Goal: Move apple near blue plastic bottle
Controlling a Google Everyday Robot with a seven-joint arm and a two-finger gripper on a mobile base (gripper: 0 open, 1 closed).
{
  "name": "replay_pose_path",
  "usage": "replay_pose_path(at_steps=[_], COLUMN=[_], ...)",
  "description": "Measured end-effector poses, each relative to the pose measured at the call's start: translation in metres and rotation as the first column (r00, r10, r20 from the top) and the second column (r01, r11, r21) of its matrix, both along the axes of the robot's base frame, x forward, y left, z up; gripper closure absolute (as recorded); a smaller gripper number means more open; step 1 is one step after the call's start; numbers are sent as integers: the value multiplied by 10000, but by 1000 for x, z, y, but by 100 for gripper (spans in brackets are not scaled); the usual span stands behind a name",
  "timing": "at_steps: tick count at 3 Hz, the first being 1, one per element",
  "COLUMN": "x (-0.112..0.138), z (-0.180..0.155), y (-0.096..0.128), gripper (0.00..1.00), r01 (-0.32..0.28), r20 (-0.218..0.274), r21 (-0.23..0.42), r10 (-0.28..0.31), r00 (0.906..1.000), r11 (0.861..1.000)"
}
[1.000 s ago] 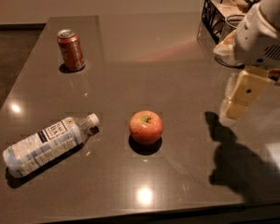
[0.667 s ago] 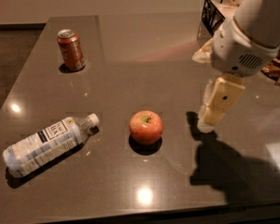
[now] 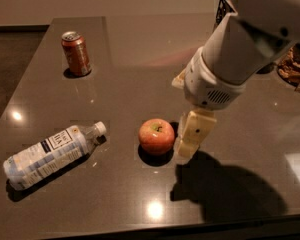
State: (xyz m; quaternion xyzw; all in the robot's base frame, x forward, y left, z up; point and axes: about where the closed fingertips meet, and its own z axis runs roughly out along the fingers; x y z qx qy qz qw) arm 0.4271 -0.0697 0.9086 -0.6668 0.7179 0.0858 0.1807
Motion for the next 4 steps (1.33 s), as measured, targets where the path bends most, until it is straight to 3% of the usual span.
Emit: replay_pose_path(at_steps=[2, 4], x=[-16, -10], z=[-32, -45], y=[44, 45], gripper=[0, 41], r01=[-355, -177], r20=[-309, -324], r21=[281, 223], r10=[363, 184], r00=[9989, 9993], r11=[9990, 9996])
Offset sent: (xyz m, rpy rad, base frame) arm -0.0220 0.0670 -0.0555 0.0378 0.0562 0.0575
